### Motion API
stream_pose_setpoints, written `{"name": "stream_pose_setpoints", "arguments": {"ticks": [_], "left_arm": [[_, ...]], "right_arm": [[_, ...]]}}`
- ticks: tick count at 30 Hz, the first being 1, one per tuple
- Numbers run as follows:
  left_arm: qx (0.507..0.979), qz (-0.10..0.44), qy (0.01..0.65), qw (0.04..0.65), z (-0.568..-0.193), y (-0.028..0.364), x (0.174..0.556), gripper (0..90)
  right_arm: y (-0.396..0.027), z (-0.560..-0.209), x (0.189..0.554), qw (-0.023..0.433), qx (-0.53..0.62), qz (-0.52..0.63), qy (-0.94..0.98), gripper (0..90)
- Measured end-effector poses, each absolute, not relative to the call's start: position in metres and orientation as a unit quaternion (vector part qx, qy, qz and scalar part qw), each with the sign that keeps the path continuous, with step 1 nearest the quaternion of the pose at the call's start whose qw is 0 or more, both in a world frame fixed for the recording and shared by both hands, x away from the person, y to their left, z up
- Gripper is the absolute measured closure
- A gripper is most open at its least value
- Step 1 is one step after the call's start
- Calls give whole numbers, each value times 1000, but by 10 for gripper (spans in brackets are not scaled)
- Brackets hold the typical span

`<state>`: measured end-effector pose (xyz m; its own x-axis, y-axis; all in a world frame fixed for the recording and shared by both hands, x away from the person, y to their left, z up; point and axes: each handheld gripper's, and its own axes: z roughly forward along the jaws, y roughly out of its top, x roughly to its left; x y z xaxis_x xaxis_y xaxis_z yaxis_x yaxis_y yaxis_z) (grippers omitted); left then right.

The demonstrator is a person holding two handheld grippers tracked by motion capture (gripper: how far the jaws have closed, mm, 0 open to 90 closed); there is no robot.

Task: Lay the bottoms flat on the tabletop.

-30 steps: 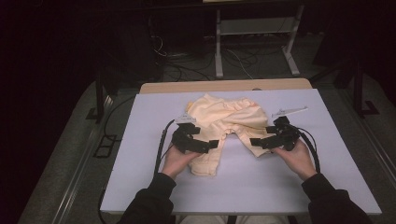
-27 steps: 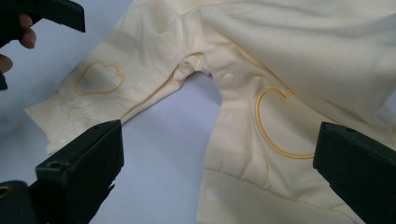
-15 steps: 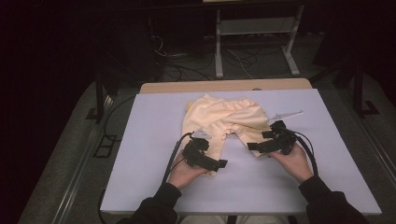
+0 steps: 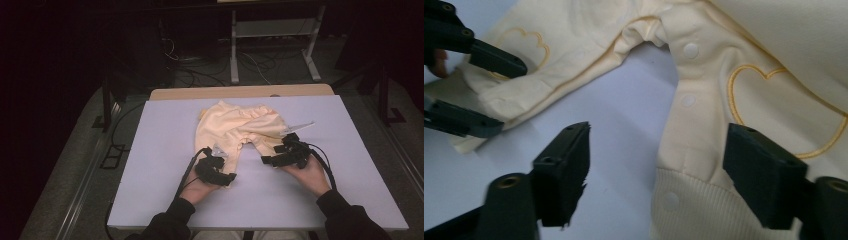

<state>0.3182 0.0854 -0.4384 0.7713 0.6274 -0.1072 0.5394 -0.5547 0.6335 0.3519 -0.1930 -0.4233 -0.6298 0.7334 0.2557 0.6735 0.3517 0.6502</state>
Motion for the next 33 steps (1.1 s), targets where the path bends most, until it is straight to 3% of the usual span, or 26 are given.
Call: {"name": "stream_pose_setpoints", "arguments": {"ticks": [7, 12, 19, 33], "left_arm": [[882, 63, 330, 331, -437, 85, 317, 537], [879, 48, 337, 334, -436, 88, 320, 618], [870, 29, 345, 350, -434, 93, 325, 723], [868, 16, 343, 358, -431, 96, 326, 745]], "right_arm": [[-179, -435, 352, 97, 413, 313, 850, 414], [-176, -435, 349, 143, 404, 284, 858, 647], [-185, -433, 355, 100, 430, 304, 845, 754], [-199, -427, 353, -48, 453, 377, 807, 771]]}}
